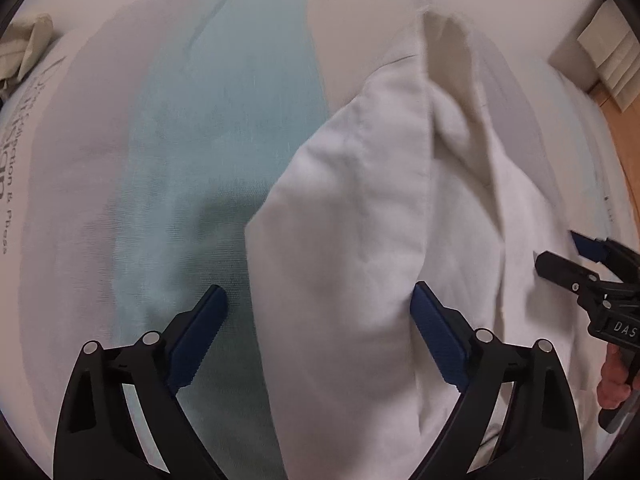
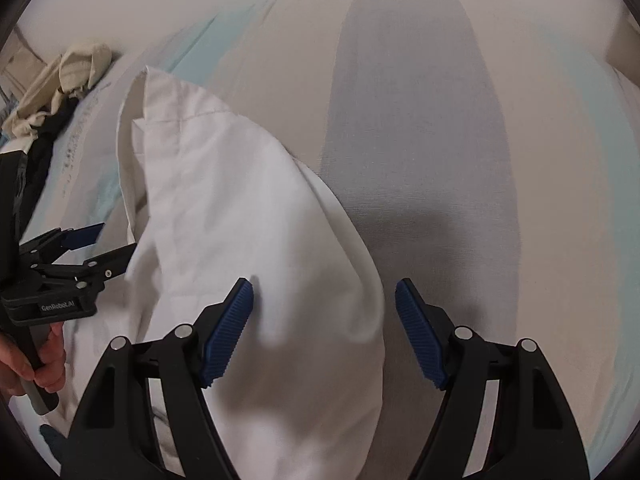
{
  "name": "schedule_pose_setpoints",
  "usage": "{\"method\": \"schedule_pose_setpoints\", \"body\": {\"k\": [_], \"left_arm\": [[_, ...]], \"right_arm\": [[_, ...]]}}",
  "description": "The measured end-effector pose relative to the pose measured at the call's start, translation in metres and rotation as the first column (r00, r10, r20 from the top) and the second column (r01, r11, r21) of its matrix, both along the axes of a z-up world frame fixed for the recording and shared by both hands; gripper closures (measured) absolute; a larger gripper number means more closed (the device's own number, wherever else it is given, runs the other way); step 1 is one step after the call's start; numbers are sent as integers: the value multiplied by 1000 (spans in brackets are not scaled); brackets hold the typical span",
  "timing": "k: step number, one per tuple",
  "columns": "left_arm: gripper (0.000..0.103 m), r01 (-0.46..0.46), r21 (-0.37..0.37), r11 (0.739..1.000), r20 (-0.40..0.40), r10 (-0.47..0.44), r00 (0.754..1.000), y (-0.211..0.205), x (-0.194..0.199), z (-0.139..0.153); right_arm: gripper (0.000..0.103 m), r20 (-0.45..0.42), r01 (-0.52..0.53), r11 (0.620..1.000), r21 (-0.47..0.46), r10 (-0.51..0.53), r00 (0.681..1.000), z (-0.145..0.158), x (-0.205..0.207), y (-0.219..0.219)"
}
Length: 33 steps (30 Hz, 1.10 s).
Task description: Fold large clothes
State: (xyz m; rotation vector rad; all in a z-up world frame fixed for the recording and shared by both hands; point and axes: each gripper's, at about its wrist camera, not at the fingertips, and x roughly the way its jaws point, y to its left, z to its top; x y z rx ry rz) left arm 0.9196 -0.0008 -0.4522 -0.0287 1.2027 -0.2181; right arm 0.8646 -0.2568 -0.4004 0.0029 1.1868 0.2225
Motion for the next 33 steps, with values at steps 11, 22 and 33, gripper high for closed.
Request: {"method": "schedule_pose_setpoints", "body": {"k": [11, 22, 33], "left_arm": [[40, -6, 38, 999, 48, 4, 999, -13, 2, -6], [96, -58, 84, 995, 90, 50, 995, -37, 1, 9], [100, -88, 127, 988, 189, 63, 980, -30, -29, 32]], "right_arm": [[64, -14, -18, 1000, -14, 17, 1000, -23, 9, 9], [96, 8, 14, 1000, 3, -14, 1000, -13, 12, 6], [98, 84, 39, 999, 5, -40, 996, 12, -4, -3]]}}
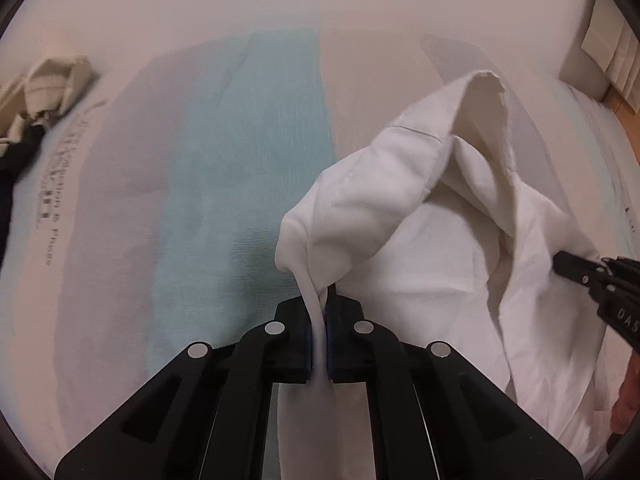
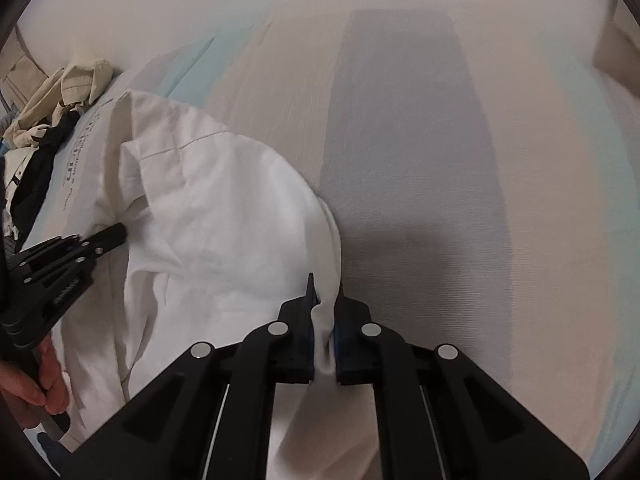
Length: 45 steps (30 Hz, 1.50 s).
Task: Fold large clothes
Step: 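Lift the held white fabric with both grippers and fold it over the jacket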
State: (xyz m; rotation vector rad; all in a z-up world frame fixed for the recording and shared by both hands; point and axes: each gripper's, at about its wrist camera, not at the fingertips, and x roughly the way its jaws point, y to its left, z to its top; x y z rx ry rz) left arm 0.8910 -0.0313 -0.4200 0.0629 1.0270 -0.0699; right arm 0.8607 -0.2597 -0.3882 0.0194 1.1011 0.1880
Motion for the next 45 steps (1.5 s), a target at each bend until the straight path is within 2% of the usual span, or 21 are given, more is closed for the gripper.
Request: {"method": "schedule_pose_setpoints", "body": {"k": [3, 10, 14, 18, 37, 45], "left_arm": [[100, 4, 34, 999, 41, -5, 999, -4, -17, 9], [100, 16, 60, 998, 101, -22, 995, -1, -46, 35], [100, 5, 40, 999, 100, -9, 995, 4, -67, 44], [100, 23, 67, 997, 110, -31, 994, 4, -81, 49], [100, 35, 96, 995, 110, -46, 993, 10, -127, 59], [100, 47, 101, 994, 123, -59, 991, 11, -156, 63]], "right_arm": [[98, 41, 0, 1000, -26, 1, 999, 14, -12, -3], [98, 104, -4, 999, -53, 9, 995, 40, -47, 5], [98, 119, -17, 998, -54, 23, 993, 48, -63, 9], [98, 130, -18, 999, -45, 24, 991, 57, -77, 9], [98, 140, -43, 998, -47, 49, 989, 71, -128, 8], [98, 151, -56, 997, -46, 62, 987, 79, -162, 9]]}}
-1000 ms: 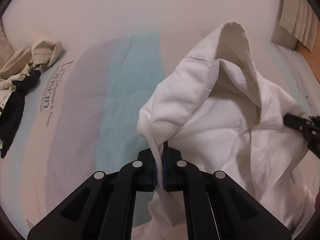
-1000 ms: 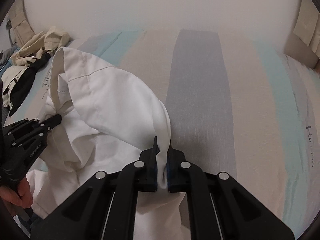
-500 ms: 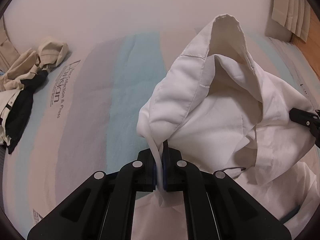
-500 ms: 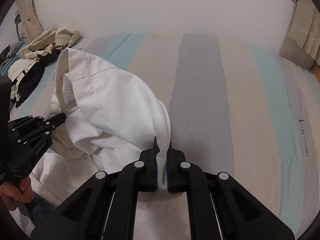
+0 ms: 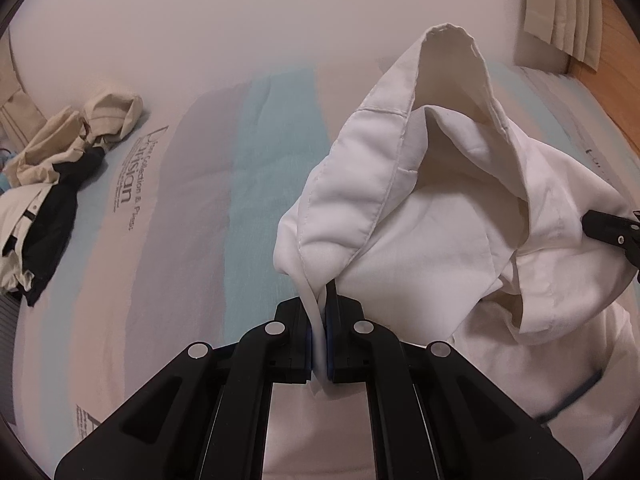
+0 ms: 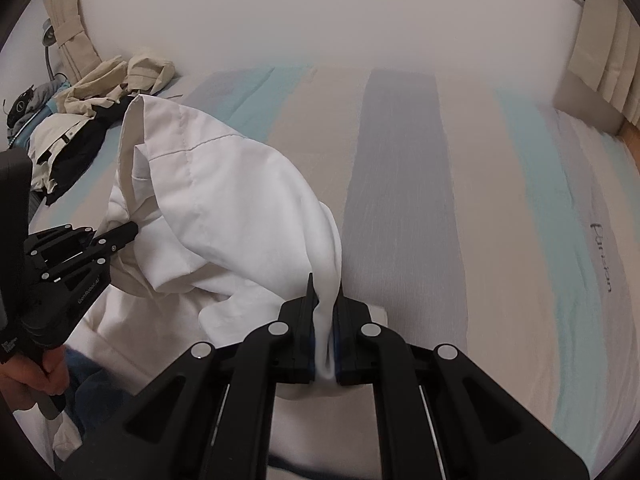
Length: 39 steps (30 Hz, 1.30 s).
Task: Fold large clothes
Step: 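Lift the held white fabric with both grippers and fold it over the jacket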
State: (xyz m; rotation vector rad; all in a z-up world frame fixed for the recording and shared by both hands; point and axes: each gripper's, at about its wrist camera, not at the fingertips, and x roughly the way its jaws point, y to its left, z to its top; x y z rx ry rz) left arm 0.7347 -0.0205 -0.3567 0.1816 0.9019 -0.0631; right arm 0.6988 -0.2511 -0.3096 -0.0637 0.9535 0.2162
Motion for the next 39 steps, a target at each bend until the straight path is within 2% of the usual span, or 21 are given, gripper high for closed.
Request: {"method": "schedule_pose_setpoints", "body": {"k": [5, 16, 22, 25, 31, 39], "left_arm": [[100, 14, 25, 1000, 14, -14, 1000, 2, -24, -1], [100, 6, 8, 1000, 19, -6, 1000, 3, -84, 1], [100, 10, 19, 1000, 32, -10, 999, 0, -121, 1], [100, -19, 5, 1000, 47, 19, 999, 2, -140, 2], [100, -37, -5, 999, 21, 37, 999, 4, -162, -9], [100, -50, 8, 999, 48, 49, 998, -3, -192, -11]], "right_arm": [[98, 17, -37, 999, -24, 37, 999, 5, -20, 4], [98, 21, -45, 999, -4, 45, 999, 17, -76, 5], [98, 44, -20, 1000, -14, 20, 999, 15, -110, 7], [98, 46, -3, 1000, 2, 3, 999, 14, -128, 6], [98, 15, 20, 1000, 15, -20, 1000, 4, -152, 6], [98, -2, 48, 999, 11, -48, 999, -2, -174, 8]]}}
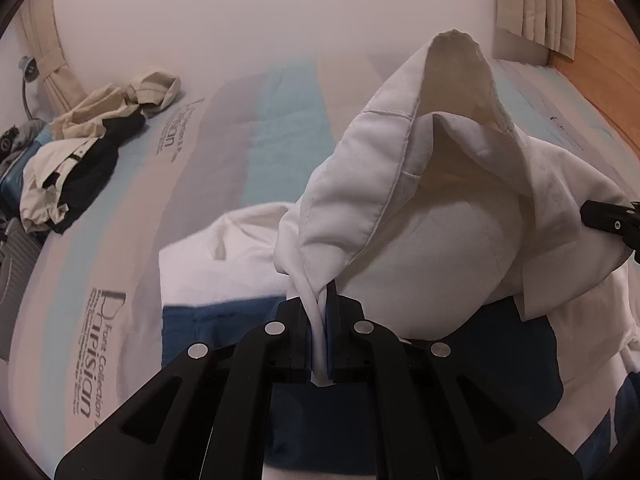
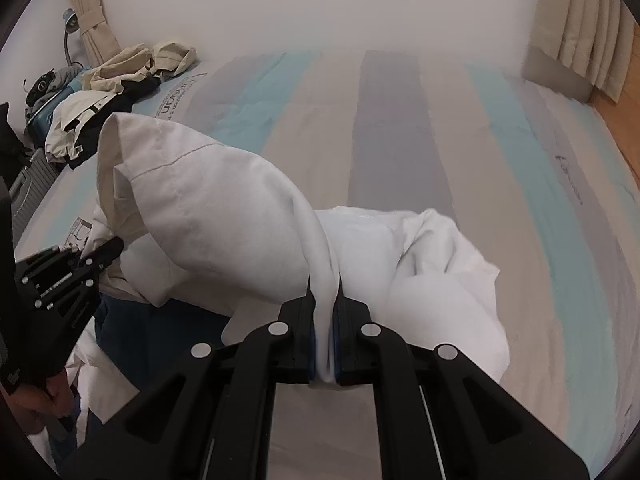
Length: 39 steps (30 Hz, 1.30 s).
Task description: Fold large clothes
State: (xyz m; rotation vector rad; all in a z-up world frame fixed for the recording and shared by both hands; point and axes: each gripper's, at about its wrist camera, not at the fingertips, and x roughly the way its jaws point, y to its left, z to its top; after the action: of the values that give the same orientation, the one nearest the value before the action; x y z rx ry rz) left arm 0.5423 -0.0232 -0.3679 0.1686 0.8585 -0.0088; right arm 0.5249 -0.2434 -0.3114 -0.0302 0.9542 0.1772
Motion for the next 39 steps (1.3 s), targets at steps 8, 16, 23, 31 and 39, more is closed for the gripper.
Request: {"method": "schedule_pose_setpoints", "body": {"k": [8, 16, 23, 31, 39], "left_arm": [[100, -11, 10, 1000, -38, 11, 999, -3, -21, -25], [96, 6, 46, 999, -68, -3, 998, -10, -24, -56], [8, 4, -35, 999, 47, -3, 999, 6, -39, -19], [8, 140, -48, 989, 86, -136, 987, 2, -27, 14], [8, 255, -152, 955, 0, -258, 966, 8, 39, 6]], "right_arm": [[98, -37, 8, 1000, -17, -8, 999, -21, -17, 0], [94, -117, -5, 999, -46, -1, 993, -52, -21, 2], [60, -94, -18, 1000, 5, 19, 995, -23, -21, -6], [45, -49, -142, 989, 33, 144, 988, 14, -15, -1], [37, -139, -374, 917, 137, 392, 909, 6, 56, 20]]}}
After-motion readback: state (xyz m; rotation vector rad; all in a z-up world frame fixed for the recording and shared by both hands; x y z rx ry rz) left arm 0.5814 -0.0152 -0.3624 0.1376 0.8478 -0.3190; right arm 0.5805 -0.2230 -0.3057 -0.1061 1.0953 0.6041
